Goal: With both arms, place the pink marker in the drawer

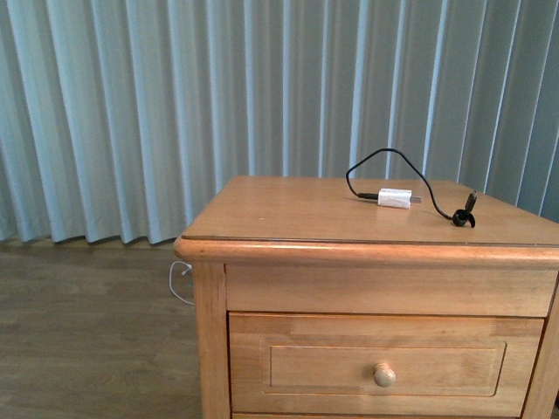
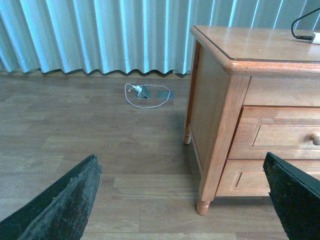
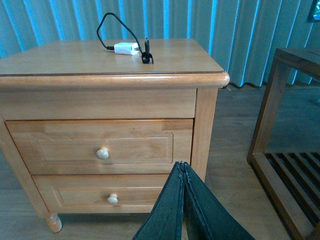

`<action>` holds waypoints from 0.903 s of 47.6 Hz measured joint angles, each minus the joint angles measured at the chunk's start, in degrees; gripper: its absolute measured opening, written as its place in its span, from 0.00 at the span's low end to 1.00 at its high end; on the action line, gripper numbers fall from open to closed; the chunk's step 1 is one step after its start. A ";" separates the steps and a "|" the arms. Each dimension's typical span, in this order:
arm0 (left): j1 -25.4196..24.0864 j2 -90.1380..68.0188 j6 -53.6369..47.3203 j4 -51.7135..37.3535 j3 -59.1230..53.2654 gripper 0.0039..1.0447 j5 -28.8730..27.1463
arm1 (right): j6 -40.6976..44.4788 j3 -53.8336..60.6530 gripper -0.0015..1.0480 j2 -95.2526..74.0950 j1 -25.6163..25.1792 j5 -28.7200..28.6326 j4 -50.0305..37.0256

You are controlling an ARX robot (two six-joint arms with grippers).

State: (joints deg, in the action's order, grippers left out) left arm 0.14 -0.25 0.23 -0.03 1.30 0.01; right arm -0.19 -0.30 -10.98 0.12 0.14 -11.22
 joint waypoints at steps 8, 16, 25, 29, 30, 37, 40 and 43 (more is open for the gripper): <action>0.00 0.00 0.02 0.00 0.00 0.95 -0.02 | 0.02 -0.04 0.02 9.84 0.00 -0.02 10.82; 0.00 0.00 0.02 0.00 0.00 0.95 0.00 | 0.02 -0.04 0.02 10.69 0.00 -0.04 11.13; 0.00 0.00 0.00 0.00 0.00 0.95 -0.02 | 0.04 -0.04 0.02 10.69 0.00 -0.04 11.13; 0.00 0.00 0.00 0.00 0.00 0.95 0.00 | 0.09 -0.04 0.16 10.69 0.00 -0.04 11.13; 0.00 0.00 0.00 0.00 0.00 0.95 -0.02 | 0.09 -0.04 0.19 10.69 0.00 -0.04 11.13; 0.00 0.00 0.00 0.00 0.00 0.95 0.00 | 0.09 -0.04 0.48 10.69 0.00 -0.04 11.13; 0.00 0.00 0.00 0.00 0.00 0.95 0.00 | 0.09 -0.04 0.63 10.69 0.00 -0.04 11.13; 0.00 0.00 0.00 0.00 0.00 0.95 0.00 | 0.09 -0.04 0.75 10.69 0.00 -0.04 11.13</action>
State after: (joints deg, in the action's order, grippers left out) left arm 0.14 -0.25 0.23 -0.03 1.30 0.01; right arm -0.10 -0.34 -0.30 0.12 0.10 -0.10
